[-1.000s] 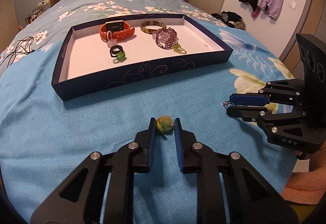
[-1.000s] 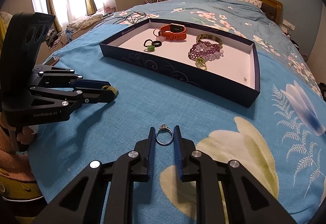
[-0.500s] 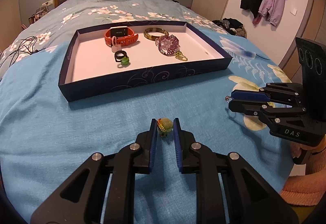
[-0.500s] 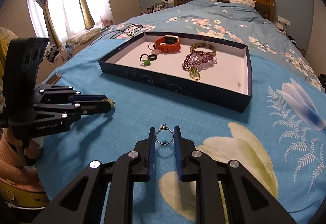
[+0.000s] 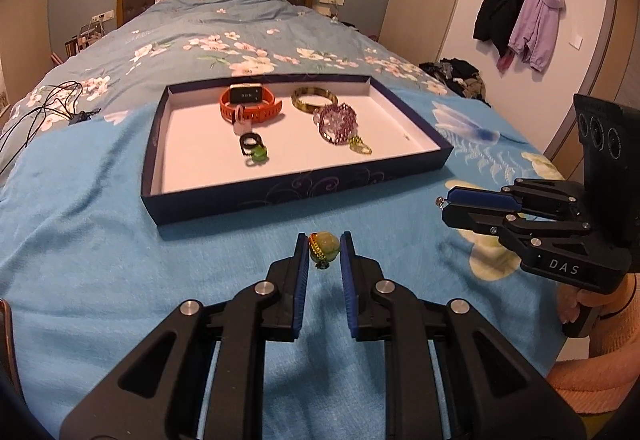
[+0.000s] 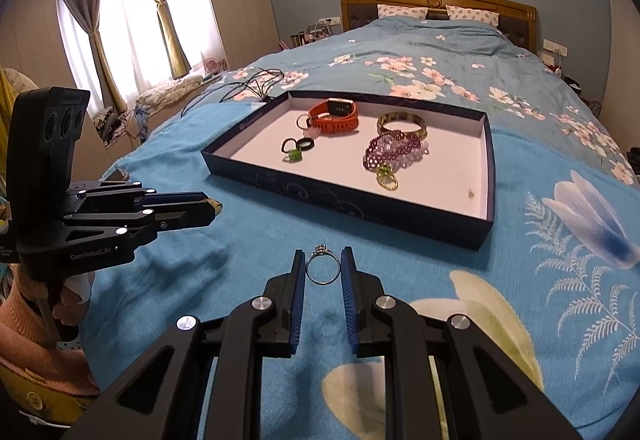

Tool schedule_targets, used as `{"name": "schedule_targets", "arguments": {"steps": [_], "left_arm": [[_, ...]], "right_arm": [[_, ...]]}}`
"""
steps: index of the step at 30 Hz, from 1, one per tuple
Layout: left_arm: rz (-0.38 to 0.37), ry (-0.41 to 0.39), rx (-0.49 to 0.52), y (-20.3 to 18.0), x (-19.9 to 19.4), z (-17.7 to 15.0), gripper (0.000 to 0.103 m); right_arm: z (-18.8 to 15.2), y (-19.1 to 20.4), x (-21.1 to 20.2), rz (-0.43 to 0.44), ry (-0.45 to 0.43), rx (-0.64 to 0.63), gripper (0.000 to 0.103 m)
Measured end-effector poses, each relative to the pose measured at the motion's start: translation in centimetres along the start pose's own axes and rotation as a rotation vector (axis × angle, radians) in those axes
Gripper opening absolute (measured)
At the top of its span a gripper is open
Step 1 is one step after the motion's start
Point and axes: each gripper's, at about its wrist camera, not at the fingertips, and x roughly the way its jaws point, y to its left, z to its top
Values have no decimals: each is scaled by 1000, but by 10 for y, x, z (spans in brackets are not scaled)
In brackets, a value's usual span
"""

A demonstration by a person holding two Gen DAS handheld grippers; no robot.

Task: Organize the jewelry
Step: 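Grasp the silver ring with the right tool while the left tool lifts the green stone ring, then carry the green stone ring and silver ring over the box with both tools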

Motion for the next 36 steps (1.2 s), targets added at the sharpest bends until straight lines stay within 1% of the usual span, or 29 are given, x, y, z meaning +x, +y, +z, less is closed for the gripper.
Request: {"name": "schedule_targets", "arguments": {"steps": [8,29,36], "left_arm": [[5,-33,0,0,-9,6,16],[34,-83,20,-2,-19,17,16],[42,-98,26,-1,-21,23,16]], "right_arm": [[7,-1,-3,6,-39,12,16],[21,-6,-5,15,-77,21,16],[32,-8,-6,10,-99,16,16]]}}
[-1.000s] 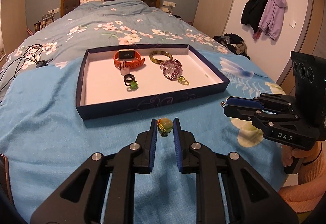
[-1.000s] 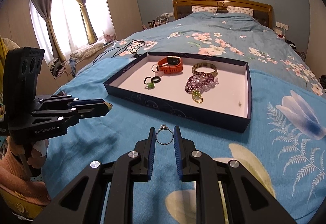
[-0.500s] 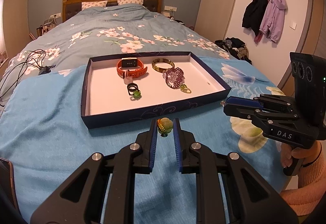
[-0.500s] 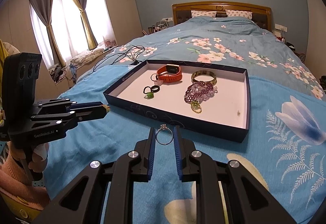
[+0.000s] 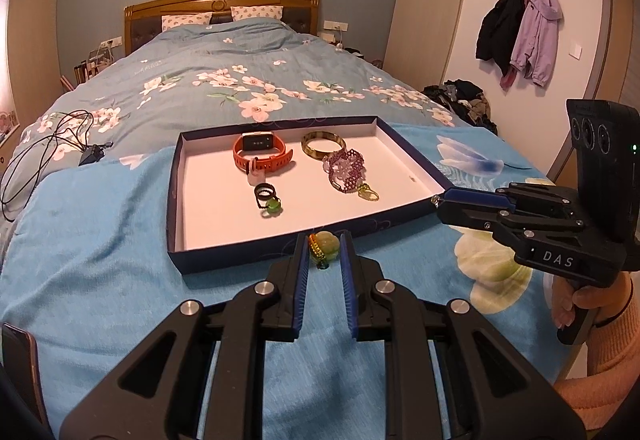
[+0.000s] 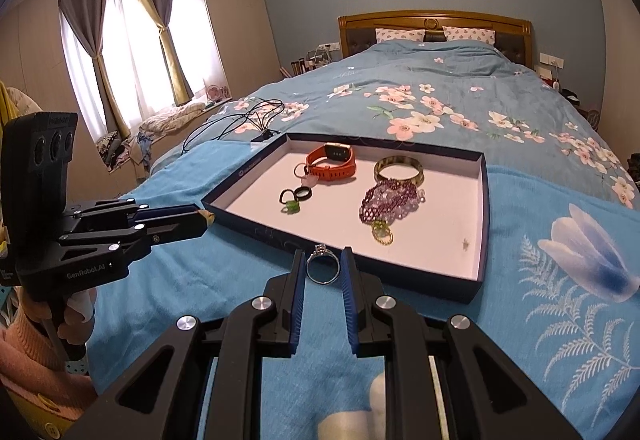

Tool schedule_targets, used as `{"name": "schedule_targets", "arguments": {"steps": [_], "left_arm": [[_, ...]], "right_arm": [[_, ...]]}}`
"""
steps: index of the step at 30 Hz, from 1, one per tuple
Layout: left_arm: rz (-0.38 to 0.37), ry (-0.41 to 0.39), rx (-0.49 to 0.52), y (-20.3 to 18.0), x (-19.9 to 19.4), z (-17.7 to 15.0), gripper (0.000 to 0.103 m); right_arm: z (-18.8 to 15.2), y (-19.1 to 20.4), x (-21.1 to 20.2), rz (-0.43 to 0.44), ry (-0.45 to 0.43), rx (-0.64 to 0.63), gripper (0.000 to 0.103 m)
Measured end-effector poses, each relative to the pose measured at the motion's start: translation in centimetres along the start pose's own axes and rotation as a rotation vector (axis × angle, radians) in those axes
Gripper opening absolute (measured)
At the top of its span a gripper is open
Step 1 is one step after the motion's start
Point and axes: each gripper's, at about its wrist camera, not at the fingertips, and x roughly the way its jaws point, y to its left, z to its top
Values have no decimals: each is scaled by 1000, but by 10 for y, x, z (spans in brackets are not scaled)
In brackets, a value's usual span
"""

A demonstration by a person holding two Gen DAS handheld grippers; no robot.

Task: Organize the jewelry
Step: 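Carry the green stone ring and silver ring over the box with both tools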

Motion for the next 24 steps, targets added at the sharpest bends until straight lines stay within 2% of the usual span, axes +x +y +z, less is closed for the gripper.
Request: {"name": "schedule_targets", "arguments": {"steps": [24], "left_arm": [[10,-15,11,3,9,18,16]], "right_arm": [[28,-6,8,-8,-35,-17,16]]}}
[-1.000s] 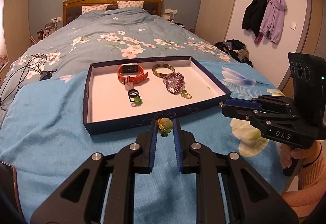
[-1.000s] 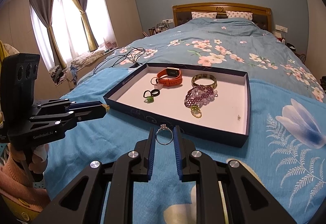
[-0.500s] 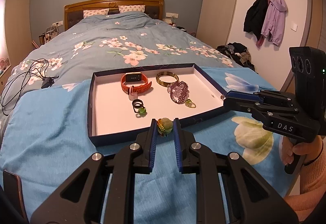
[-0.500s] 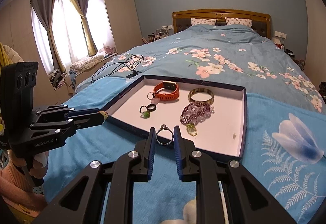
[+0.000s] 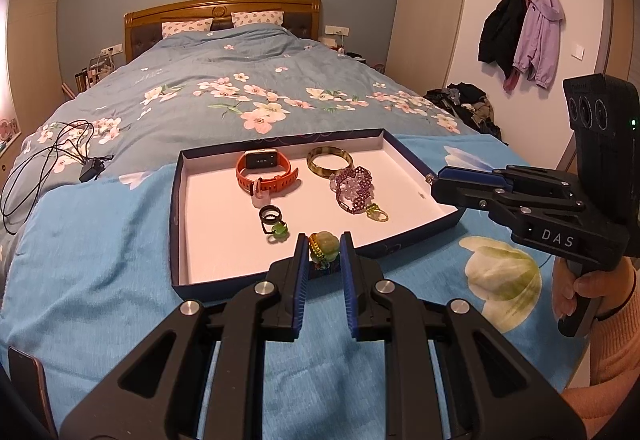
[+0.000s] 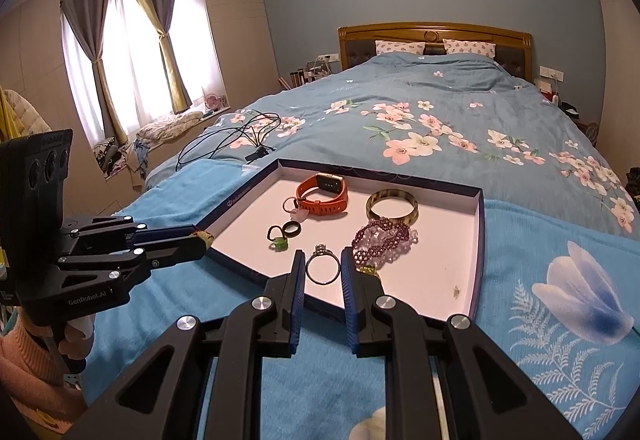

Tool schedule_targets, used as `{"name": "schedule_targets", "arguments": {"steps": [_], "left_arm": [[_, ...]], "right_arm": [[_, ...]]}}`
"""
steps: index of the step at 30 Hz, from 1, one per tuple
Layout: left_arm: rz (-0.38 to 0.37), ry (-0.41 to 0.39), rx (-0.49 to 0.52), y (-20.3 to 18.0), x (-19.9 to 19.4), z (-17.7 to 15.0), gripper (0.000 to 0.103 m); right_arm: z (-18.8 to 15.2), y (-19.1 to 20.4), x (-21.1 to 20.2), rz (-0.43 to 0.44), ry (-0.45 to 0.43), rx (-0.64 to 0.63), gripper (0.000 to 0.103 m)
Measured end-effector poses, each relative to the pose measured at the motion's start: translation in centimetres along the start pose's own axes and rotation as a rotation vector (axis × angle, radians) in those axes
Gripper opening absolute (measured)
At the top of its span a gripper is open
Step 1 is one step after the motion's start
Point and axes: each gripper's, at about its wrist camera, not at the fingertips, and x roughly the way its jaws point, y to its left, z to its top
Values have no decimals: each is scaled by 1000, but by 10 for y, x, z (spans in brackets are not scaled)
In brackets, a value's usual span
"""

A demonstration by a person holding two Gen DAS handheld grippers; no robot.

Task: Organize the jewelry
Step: 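Carry the green stone ring and silver ring over the box with both tools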

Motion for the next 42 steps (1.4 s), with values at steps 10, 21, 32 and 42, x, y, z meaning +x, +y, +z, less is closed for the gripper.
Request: {"name": "schedule_targets", "arguments": {"steps": [10,21,32,42], "left_arm": [[5,-1,6,0,6,4,16],[11,1,4,3,16,13,16],[20,0,7,5,21,17,16],[29,7,7,7,30,20,16]], "right_arm": [[7,-3,5,-6,-4,3,16],[14,-8,16,-23,-2,-2,16],[16,-14,26,-31,7,4,16],[17,-21,32,-33,15,18,16]]}}
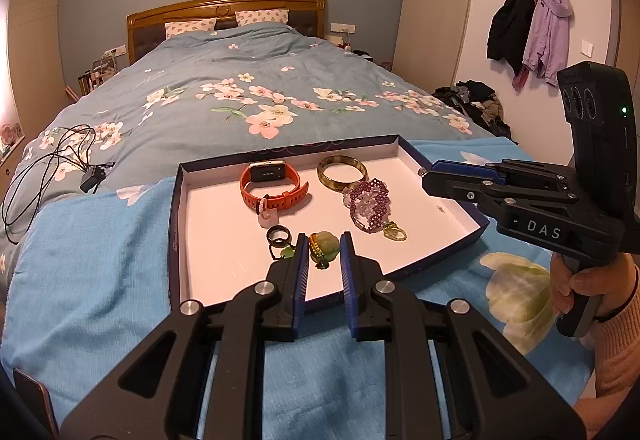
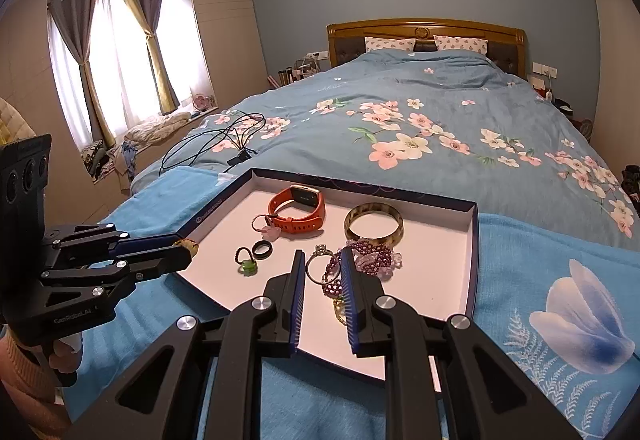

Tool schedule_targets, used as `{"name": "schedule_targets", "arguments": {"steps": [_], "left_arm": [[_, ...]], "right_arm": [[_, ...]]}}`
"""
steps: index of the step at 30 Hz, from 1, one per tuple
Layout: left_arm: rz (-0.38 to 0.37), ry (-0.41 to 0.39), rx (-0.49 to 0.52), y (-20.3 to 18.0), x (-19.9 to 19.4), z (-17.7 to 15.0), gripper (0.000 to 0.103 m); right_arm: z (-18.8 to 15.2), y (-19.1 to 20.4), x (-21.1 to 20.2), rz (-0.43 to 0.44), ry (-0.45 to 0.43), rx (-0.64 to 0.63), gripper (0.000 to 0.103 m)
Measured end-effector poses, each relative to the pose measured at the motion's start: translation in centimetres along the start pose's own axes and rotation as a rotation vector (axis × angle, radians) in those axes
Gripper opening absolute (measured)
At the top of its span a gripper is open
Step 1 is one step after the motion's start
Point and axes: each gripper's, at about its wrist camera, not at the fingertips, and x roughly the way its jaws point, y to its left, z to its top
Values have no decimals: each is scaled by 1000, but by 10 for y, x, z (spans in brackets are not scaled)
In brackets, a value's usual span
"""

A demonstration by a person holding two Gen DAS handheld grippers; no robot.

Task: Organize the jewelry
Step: 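Carry the green stone ring and silver ring over the box with both tools, then lower the green stone ring and silver ring into the box and open both tools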

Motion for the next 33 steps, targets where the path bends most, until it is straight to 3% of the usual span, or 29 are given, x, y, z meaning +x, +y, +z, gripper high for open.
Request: {"name": "schedule_targets", "arguments": {"steps": [33], "left_arm": [[8,18,3,1,16,6,16]], "right_arm": [[0,-7,13,-5,24,2,16]]}}
